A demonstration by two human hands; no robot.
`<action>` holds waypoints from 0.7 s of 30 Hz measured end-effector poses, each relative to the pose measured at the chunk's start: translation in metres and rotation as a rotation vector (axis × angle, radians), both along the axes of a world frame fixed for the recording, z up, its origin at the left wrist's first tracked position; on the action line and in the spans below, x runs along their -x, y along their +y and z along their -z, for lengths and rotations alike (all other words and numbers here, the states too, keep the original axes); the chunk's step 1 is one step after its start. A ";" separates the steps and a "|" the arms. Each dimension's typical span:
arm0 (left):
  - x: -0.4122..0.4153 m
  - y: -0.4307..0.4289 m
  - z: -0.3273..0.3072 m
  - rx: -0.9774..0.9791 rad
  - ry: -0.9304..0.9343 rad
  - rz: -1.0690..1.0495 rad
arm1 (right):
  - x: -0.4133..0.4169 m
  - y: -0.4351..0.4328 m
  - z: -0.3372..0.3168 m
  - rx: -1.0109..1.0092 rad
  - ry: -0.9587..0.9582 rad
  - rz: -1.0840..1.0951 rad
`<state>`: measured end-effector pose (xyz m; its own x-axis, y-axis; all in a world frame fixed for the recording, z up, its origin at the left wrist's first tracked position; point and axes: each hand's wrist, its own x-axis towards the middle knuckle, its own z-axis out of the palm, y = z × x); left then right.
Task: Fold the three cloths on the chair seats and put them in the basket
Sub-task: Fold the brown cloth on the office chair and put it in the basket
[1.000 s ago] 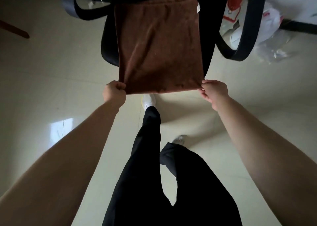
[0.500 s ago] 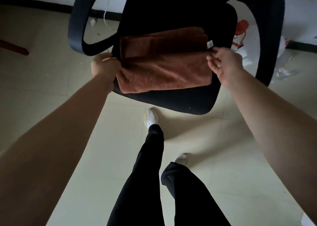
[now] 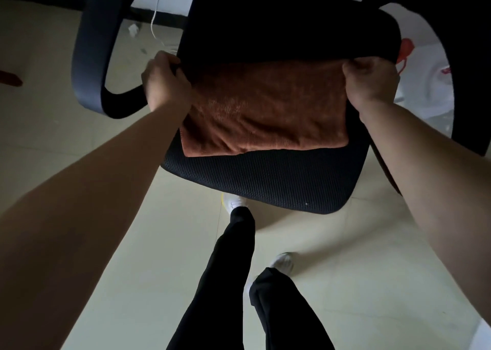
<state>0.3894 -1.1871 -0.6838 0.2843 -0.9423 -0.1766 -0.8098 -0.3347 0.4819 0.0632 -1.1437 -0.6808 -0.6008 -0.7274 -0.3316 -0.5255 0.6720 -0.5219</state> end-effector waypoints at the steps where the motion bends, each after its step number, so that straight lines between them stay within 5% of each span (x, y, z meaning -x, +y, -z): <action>1: 0.001 -0.004 0.003 0.000 -0.011 0.010 | 0.002 -0.005 0.005 -0.003 -0.002 -0.009; 7: 0.011 0.002 0.016 0.059 -0.077 0.048 | -0.004 -0.009 0.030 -0.024 0.165 0.022; 11: 0.032 0.045 0.018 0.138 -0.261 0.488 | -0.023 0.023 0.023 -0.094 0.260 0.004; 15: 0.057 0.067 0.032 -0.029 -0.421 0.956 | -0.026 0.048 0.025 -0.170 0.290 -0.100; 21: 0.060 0.068 0.043 -0.106 -0.467 0.987 | -0.007 0.054 0.019 -0.175 0.172 -0.173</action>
